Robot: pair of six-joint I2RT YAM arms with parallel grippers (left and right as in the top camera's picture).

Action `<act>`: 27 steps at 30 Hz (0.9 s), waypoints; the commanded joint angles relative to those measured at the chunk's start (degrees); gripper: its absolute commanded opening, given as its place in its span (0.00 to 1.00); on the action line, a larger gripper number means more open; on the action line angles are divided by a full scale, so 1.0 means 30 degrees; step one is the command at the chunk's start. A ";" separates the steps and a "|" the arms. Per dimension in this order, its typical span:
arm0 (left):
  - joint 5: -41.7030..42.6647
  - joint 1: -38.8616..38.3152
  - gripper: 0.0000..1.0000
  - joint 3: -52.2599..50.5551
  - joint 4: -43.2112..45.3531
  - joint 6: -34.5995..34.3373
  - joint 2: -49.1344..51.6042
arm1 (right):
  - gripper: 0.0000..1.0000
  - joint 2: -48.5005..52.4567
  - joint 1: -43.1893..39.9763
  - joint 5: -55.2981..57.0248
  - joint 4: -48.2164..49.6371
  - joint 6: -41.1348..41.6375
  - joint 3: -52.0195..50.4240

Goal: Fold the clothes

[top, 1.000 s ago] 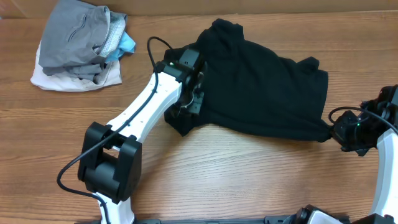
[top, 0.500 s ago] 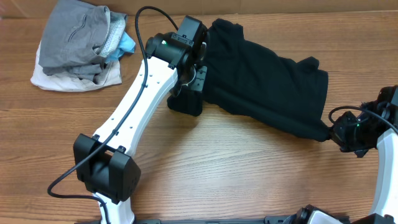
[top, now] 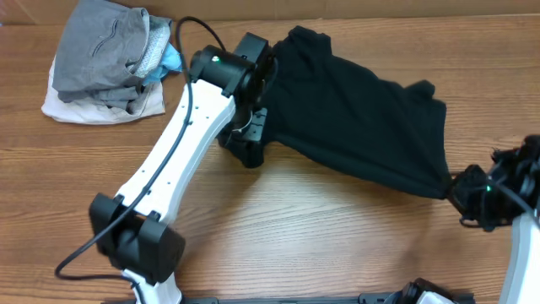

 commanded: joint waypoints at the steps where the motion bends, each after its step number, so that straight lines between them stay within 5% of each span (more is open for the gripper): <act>1: -0.1413 0.0080 0.05 0.0430 -0.0612 -0.1071 -0.1756 | 0.04 -0.1545 -0.0124 0.1209 -0.0583 0.0488 0.0102; 8: -0.1428 0.0087 0.04 -0.0291 0.0517 -0.1071 -0.1705 | 0.04 -0.1049 -0.0124 0.1588 -0.0466 0.0481 0.0095; 18: -0.1348 0.0066 0.04 -0.3446 0.8874 -0.0911 -0.0619 | 0.04 0.2659 -0.0124 0.1566 0.1297 0.0474 0.0095; 27: -0.1217 0.0066 0.04 -0.3490 1.1497 -0.0634 0.2382 | 0.04 0.6054 -0.0117 0.1559 0.3490 0.0474 0.0095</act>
